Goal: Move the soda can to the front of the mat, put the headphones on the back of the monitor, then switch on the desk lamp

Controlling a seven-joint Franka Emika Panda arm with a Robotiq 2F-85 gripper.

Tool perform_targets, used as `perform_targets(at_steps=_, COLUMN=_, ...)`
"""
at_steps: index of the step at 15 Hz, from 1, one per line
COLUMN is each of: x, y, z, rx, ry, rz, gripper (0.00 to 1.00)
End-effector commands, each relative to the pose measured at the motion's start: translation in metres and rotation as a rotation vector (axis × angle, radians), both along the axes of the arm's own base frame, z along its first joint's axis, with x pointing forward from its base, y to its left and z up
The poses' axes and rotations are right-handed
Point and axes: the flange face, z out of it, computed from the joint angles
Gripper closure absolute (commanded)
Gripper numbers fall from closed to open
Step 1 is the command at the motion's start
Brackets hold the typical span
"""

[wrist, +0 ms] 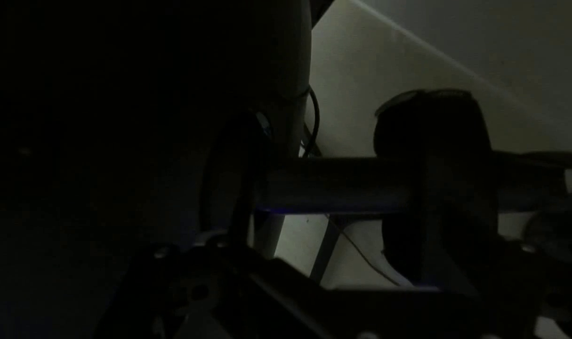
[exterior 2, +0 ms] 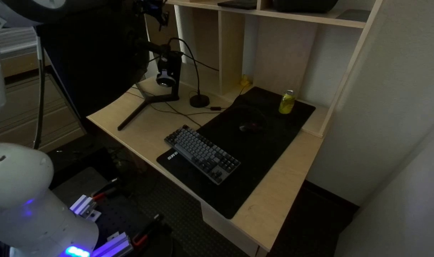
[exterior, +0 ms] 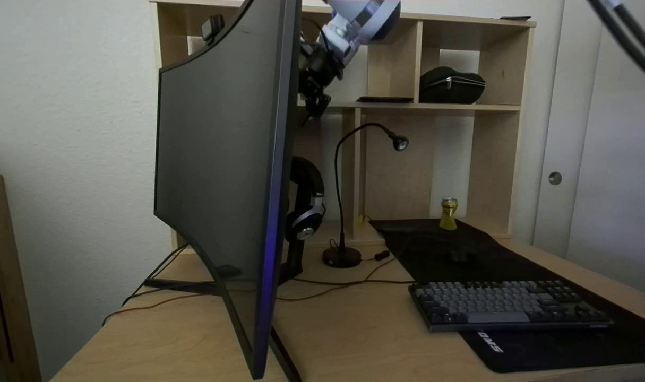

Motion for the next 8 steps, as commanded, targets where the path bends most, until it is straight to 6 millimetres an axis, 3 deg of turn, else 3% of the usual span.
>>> perform_targets(at_steps=1, x=-0.045, y=-0.011, z=0.080, rx=0.000, ry=-0.158, rz=-0.014, gripper=0.00)
perform_targets(at_steps=3, x=-0.063, y=-0.035, z=0.123, rx=0.004, ry=-0.245, rz=-0.060, gripper=0.00)
perform_targets(at_steps=5, x=-0.077, y=-0.075, z=0.150, rx=0.016, ry=-0.306, rz=-0.129, gripper=0.00)
perform_targets(at_steps=8, x=-0.088, y=-0.171, z=0.158, rx=0.056, ry=-0.303, rz=-0.276, gripper=0.00)
